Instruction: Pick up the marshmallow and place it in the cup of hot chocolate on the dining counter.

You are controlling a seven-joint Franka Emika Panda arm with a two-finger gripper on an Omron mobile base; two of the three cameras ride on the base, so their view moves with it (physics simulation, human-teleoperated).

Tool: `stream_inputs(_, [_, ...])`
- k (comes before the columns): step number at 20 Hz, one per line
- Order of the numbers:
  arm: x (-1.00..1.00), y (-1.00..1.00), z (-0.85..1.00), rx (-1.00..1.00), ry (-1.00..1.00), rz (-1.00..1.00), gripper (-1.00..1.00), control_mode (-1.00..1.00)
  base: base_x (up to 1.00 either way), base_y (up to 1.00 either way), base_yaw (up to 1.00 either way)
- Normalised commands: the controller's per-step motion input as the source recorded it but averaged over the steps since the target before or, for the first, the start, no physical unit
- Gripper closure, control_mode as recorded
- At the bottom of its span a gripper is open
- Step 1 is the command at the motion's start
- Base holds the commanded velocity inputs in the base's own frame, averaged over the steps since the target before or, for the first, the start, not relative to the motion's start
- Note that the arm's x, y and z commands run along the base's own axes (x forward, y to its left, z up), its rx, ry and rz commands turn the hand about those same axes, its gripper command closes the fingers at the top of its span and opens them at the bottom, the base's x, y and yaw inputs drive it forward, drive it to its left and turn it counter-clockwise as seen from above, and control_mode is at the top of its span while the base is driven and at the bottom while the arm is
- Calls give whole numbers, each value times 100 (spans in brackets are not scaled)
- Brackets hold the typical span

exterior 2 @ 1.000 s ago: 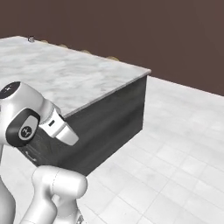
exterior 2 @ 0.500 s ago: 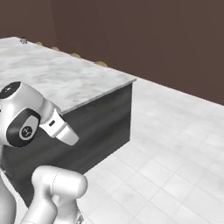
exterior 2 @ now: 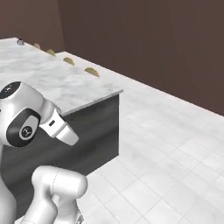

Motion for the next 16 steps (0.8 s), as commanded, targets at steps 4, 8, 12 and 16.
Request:
stream_inputs(4, [0, 0, 0, 0, 0, 0, 100, 100, 89, -100, 22])
stream_inputs(8, [0, 0, 0, 0, 0, 0, 100, 100, 73, -100, 22])
stream_inputs(12, [0, 0, 0, 0, 0, 0, 100, 100, 75, -100, 22])
stream_inputs(16, [0, 0, 0, 0, 0, 0, 100, 100, 75, -100, 23])
